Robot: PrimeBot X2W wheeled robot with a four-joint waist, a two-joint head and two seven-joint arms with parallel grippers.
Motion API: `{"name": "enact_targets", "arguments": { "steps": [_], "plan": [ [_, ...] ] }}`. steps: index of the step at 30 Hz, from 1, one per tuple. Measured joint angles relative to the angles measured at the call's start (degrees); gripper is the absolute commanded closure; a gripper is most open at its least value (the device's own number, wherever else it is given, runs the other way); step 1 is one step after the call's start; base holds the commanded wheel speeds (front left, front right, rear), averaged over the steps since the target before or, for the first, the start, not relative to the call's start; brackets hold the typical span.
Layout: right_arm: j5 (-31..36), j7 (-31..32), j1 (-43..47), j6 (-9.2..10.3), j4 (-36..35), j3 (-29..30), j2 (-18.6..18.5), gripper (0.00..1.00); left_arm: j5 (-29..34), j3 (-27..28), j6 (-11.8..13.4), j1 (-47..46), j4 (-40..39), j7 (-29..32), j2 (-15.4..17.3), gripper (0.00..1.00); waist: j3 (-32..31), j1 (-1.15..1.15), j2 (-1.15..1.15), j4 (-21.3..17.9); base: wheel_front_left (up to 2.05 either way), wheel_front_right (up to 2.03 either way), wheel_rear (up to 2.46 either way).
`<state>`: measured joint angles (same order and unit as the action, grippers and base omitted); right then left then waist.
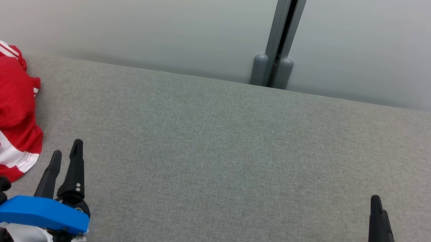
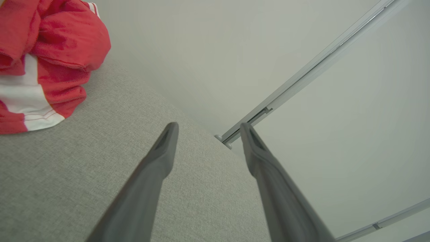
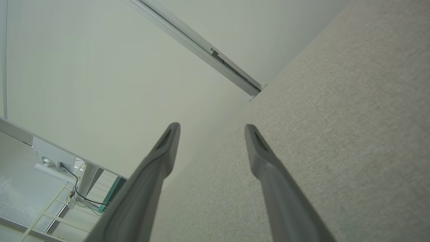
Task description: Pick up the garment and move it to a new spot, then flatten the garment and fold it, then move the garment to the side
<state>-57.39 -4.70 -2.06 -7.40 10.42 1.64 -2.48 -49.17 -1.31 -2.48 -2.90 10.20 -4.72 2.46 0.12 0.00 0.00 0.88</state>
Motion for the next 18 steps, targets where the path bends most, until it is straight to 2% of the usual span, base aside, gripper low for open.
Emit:
{"name": "enact_targets", "arguments": {
  "steps": [18],
  "plan": [
    [12.8,-3.0,0.2,0.00,-0.3,-0.9,0.0,0.00,15.3,-2.4,1.5,-0.1,1.0,-3.0,0.1,0.00,0.0,0.00,0.00,0.3,0.00,0.00,0.00]
  ]
}}
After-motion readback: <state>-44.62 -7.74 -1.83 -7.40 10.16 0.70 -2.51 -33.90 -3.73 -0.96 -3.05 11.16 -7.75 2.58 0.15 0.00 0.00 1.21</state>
